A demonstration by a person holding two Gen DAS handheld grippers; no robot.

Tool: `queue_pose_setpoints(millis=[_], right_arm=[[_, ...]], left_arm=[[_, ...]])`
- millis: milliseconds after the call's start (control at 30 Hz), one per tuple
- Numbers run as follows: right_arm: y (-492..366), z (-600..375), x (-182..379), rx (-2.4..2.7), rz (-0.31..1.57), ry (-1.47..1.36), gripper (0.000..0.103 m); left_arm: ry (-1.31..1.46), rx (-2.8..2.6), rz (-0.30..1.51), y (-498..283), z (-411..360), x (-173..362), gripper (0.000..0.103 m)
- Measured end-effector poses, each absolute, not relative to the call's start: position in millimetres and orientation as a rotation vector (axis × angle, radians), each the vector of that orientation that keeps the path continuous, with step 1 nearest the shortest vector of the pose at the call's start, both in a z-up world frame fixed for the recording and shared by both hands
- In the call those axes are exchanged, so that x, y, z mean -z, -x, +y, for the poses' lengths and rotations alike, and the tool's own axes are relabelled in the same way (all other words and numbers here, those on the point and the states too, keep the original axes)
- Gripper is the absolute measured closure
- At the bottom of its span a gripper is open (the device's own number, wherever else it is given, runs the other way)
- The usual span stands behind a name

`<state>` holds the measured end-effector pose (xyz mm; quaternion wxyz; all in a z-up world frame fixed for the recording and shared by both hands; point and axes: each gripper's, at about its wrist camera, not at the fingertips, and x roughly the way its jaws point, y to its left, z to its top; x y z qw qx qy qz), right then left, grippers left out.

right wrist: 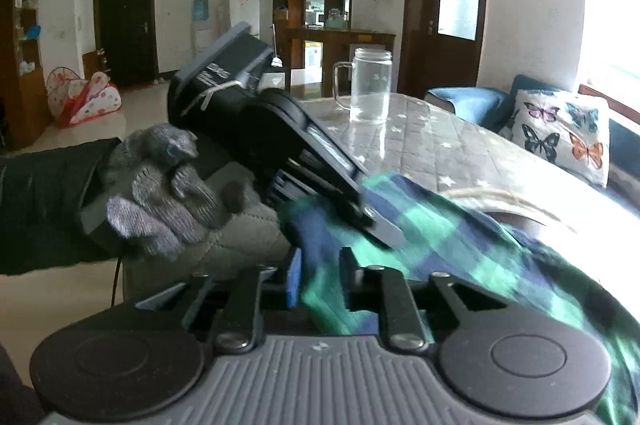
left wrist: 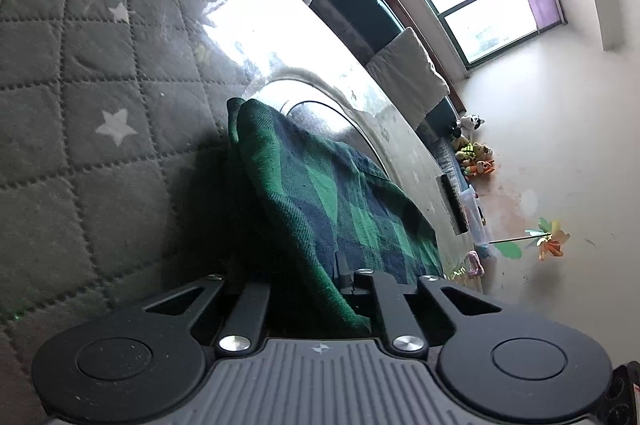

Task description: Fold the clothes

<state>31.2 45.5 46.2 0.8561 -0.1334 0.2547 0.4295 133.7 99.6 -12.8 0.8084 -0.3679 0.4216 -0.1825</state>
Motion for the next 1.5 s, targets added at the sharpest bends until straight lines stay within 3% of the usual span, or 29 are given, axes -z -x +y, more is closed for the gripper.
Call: queue_pose_setpoints(millis=[200, 467, 833, 1133, 1500], right_arm=[[-67.4, 11.5, -42.0, -0.741, 0.598, 0.234, 0.077], [-176.0, 19.9, -12.7, -0.496, 0.673, 0.216, 0.073], [-222.1, 52.3, 17.6, -0.419, 0.723, 0.278, 0.068], [-187.3, 37.8, 5.1, -0.443, 0.741, 0.271, 0.055], [-144.9, 25.6, 2.3, -0.438, 0.733, 0.215, 0.054]], left_arm=[[0.796, 0.359, 0.897, -122.2, 115.1, 9.8, 0.093], [0.790, 0.344, 0.890, -115.8, 119.9, 1.7, 0.093], [0.794, 0.350, 0.890, -121.5, 117.6, -2.8, 0.093], [0.801, 0.359, 0.875, -123.7, 111.9, -6.9, 0.093], [0.802, 0.362, 0.860, -124.5, 95.7, -23.7, 0.093]])
